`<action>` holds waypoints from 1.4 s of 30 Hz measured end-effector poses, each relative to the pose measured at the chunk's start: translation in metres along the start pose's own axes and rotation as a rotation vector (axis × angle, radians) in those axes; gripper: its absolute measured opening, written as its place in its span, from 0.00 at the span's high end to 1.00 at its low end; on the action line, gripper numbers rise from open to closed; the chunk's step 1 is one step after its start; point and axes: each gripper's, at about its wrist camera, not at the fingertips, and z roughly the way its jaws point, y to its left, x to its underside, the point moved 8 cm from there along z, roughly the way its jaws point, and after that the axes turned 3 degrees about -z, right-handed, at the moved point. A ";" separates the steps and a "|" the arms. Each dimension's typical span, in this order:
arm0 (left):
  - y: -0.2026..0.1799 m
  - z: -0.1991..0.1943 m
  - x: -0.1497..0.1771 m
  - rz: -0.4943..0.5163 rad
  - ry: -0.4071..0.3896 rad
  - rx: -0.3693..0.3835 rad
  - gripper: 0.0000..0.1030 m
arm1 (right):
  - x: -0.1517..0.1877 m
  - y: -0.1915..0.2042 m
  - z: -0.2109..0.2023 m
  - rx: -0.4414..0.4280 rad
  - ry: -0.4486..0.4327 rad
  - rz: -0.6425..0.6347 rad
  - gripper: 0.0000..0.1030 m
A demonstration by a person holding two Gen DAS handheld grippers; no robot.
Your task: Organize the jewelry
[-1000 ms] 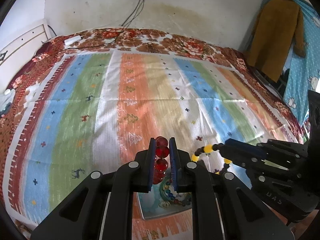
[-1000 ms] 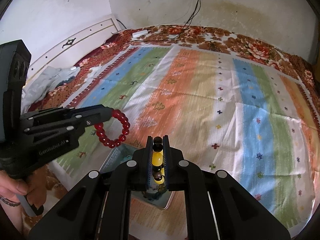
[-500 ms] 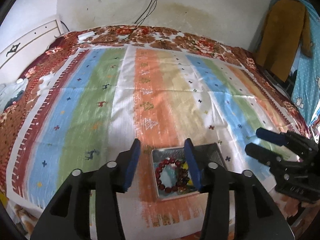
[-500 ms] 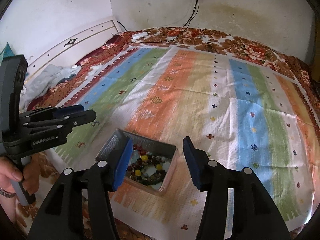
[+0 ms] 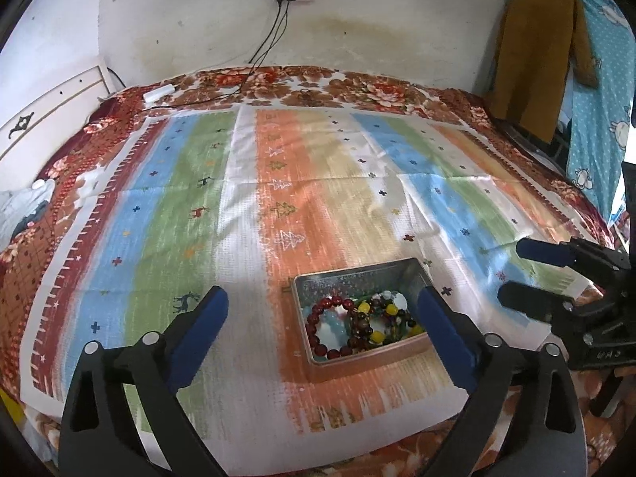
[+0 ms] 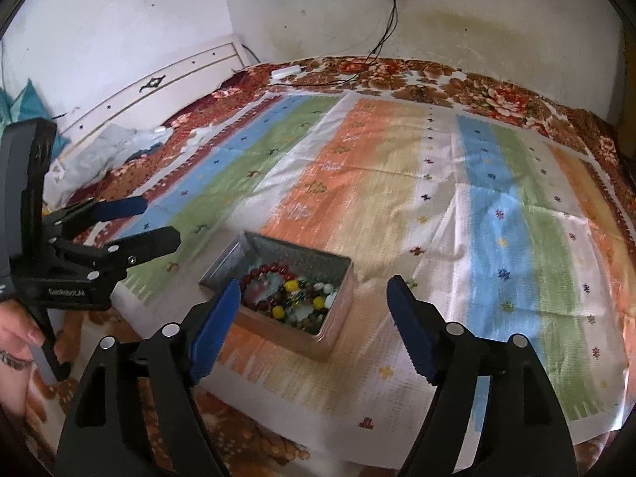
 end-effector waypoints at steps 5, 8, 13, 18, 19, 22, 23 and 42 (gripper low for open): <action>-0.004 -0.002 0.009 0.032 0.002 -0.006 0.06 | 0.001 0.000 -0.011 0.003 -0.046 0.012 0.18; -0.009 -0.005 0.013 0.094 -0.012 -0.052 0.06 | 0.001 -0.004 -0.018 0.008 -0.076 0.033 0.15; -0.016 -0.019 0.012 0.125 -0.081 -0.057 0.06 | 0.009 -0.011 -0.021 -0.003 -0.079 0.094 0.15; -0.017 -0.023 0.013 0.104 -0.089 -0.042 0.06 | 0.014 -0.008 -0.024 0.001 -0.086 0.087 0.14; -0.017 -0.023 0.014 0.103 -0.090 -0.044 0.06 | 0.016 -0.006 -0.024 0.000 -0.084 0.082 0.14; -0.018 -0.024 0.015 0.103 -0.094 -0.046 0.06 | 0.020 0.003 -0.025 0.006 -0.081 0.046 0.12; -0.019 -0.024 0.016 0.104 -0.096 -0.045 0.06 | 0.021 0.004 -0.025 0.012 -0.083 0.037 0.12; -0.024 -0.031 0.017 0.115 -0.119 -0.040 0.06 | 0.029 -0.005 -0.024 0.065 -0.081 0.047 0.10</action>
